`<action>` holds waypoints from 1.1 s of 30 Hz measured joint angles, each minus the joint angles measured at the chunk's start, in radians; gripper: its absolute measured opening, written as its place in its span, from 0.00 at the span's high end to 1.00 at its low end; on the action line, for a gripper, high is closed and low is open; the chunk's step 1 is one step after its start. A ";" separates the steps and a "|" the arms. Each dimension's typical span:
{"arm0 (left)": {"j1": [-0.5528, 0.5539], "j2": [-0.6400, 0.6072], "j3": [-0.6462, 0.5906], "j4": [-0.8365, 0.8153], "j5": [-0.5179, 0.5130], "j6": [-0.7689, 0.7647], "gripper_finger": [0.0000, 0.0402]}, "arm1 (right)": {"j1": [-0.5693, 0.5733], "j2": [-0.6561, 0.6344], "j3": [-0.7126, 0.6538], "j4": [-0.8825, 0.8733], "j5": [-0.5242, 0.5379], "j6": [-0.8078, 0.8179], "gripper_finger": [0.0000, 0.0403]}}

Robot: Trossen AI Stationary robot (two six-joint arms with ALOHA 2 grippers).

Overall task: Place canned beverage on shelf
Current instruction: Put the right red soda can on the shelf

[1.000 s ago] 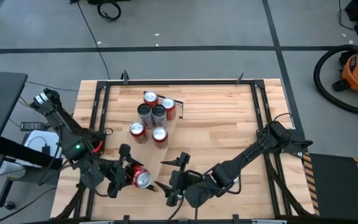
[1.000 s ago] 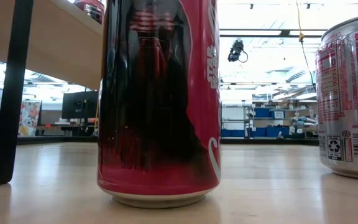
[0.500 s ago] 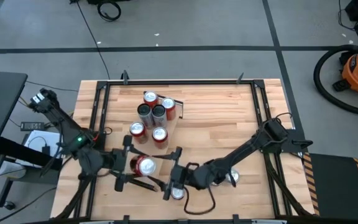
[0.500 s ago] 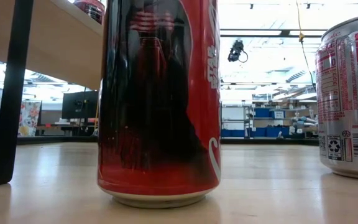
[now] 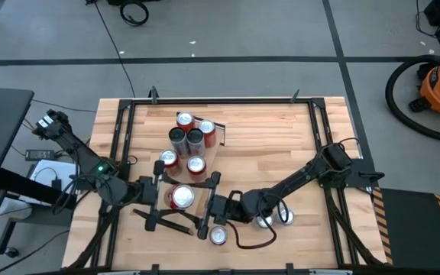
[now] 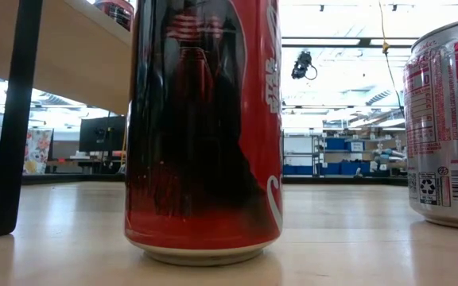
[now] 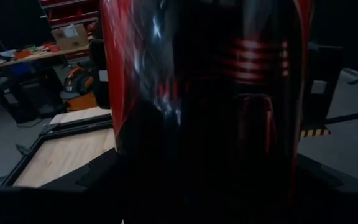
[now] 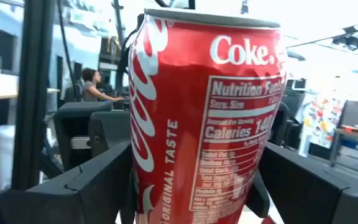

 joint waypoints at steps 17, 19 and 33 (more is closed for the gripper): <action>0.001 0.000 0.000 -0.006 0.007 0.023 0.22 | -0.048 0.000 0.000 0.028 -0.093 0.085 0.15; 0.001 -0.001 0.000 -0.009 0.007 0.022 0.22 | -0.050 0.000 0.000 0.028 -0.093 0.087 0.17; 0.001 -0.001 0.002 -0.059 0.011 0.035 0.21 | -0.045 0.000 0.000 0.016 -0.084 0.057 0.21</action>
